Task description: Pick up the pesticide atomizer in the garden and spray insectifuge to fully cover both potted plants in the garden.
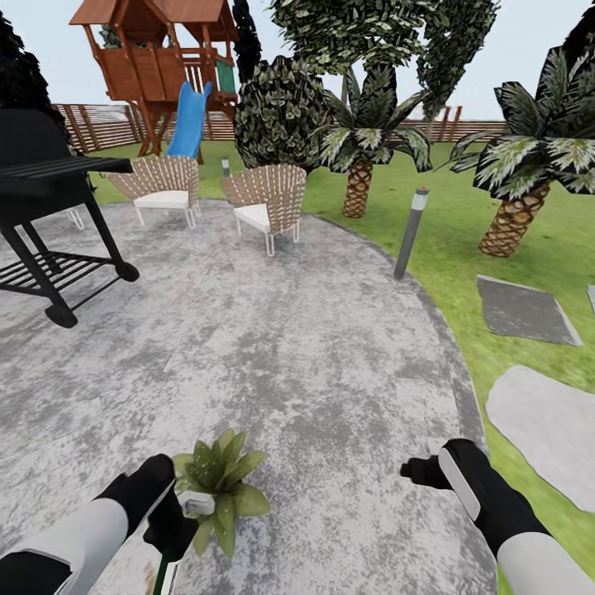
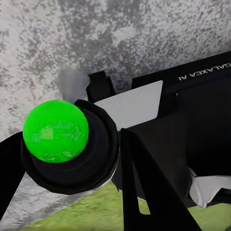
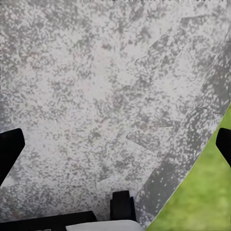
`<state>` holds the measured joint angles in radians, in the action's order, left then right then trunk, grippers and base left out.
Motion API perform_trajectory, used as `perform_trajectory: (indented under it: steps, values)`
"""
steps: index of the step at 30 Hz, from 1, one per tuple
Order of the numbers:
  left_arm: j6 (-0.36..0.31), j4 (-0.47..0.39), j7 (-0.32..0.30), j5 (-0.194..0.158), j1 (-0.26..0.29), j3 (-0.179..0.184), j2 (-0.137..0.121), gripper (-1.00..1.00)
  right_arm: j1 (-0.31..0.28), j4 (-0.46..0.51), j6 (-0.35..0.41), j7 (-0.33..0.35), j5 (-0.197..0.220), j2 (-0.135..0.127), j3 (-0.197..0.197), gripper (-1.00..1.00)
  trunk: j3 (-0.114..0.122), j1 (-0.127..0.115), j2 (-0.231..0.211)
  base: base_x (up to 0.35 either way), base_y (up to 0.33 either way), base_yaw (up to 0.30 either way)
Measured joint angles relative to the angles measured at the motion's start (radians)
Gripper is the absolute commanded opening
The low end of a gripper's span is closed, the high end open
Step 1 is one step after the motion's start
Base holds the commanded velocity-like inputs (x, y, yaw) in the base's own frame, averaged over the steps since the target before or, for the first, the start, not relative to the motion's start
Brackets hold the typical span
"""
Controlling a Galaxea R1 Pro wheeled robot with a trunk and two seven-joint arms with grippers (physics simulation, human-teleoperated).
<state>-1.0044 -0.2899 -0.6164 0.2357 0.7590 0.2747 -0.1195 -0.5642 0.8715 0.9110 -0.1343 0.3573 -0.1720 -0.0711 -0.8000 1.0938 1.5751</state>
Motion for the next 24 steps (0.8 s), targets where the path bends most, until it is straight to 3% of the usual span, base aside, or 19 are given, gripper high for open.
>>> perform_trajectory:
  steps: [4,17,24]
  values:
    - [0.000,0.000,0.001,0.001,0.000,0.003,0.000,-1.00,0.000,0.000,0.000,0.000,0.000,0.000,0.000,1.00,-0.001,0.000,0.000,0.000,0.000,0.159]
    - [0.000,0.000,0.001,0.002,-0.001,0.008,-0.001,-1.00,0.000,0.000,0.000,0.000,0.000,0.000,0.000,1.00,-0.002,0.000,0.000,0.003,0.000,0.006]
    - [0.000,0.001,0.002,0.002,0.000,0.008,0.000,-1.00,0.000,0.000,0.000,0.000,0.000,0.000,0.000,1.00,-0.002,0.000,0.000,0.146,-0.027,0.000]
